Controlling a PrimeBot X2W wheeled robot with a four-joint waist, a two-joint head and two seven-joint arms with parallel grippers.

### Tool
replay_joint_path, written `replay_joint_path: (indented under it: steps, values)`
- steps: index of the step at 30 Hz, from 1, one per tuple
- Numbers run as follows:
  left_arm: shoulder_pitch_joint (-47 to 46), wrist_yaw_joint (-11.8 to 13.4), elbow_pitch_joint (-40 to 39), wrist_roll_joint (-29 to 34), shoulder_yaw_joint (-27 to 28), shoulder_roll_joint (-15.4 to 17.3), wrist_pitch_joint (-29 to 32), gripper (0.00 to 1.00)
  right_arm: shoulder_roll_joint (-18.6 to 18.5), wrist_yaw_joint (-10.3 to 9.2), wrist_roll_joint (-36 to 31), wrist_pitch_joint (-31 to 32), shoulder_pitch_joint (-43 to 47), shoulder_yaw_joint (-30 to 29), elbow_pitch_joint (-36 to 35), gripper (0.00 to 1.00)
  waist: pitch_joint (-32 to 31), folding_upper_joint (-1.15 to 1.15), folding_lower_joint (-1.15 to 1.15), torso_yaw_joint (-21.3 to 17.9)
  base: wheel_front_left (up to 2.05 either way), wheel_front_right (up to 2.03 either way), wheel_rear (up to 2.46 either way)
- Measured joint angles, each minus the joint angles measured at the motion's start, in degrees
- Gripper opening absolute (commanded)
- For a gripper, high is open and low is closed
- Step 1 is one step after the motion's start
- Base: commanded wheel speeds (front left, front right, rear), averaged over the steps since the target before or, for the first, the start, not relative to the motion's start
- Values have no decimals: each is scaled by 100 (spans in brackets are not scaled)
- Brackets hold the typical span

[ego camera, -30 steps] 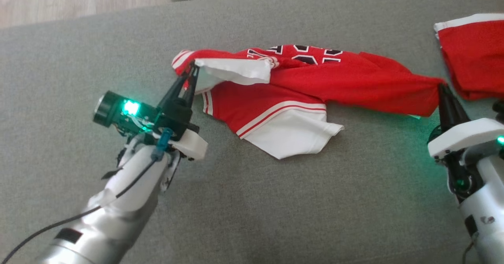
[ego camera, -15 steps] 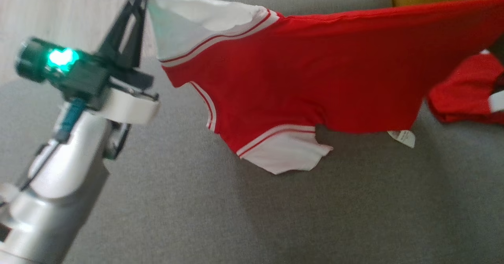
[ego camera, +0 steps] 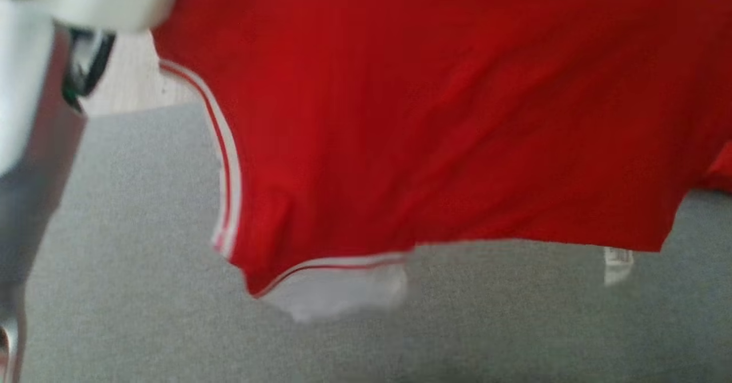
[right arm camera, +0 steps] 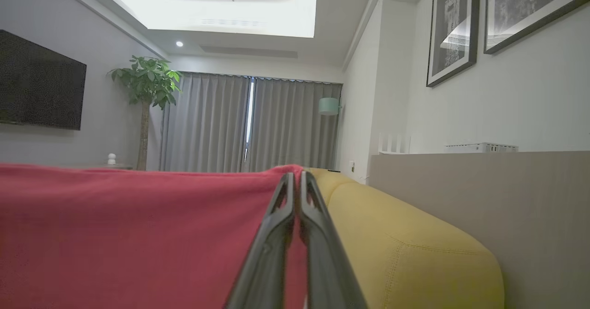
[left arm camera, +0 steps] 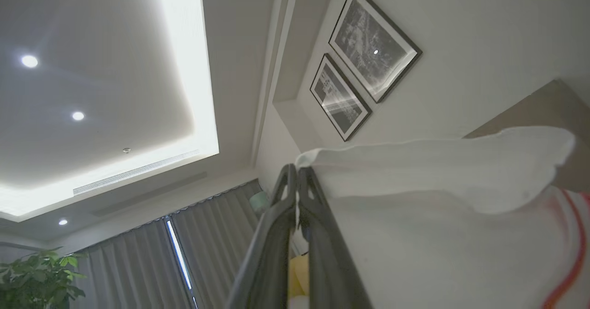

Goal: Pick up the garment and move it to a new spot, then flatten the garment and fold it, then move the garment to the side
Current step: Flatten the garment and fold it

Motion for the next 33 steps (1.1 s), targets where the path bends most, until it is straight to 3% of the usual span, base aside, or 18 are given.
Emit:
replay_joint_path:
  steps: [9, 14, 21, 27, 33]
  values:
    - [-1083, -378, 1503, 123, -212, 5, 300, 0, 259, 0, -12, 94, -1245, 619, 1006, 0, 728, 0, 2, 53, 0, 0, 0]
    - [-2125, -369, 2172, 432, -248, -79, 9, 0, 367, 0, -107, -320, -2350, 939, 1644, 0, 1434, 0, 3, 113, 0, 0, 0]
    - [-3280, -227, 2776, 706, -245, -458, -612, 0, 183, 0, -415, -1125, -3692, 1245, 2385, 0, 2331, -1, 3, 306, 0, 0, 0]
    - [-3082, -324, 2821, 642, -271, -610, -759, 0, 26, 0, -350, -1423, -3832, 1678, 2989, 0, 2889, -1, 2, 525, 0, 0, 0]
    - [-1829, -312, 2105, 547, -267, -603, -761, 0, 69, 0, -59, -1762, -3533, 1957, 3496, 0, 3212, -1, 3, 697, 0, 0, 0]
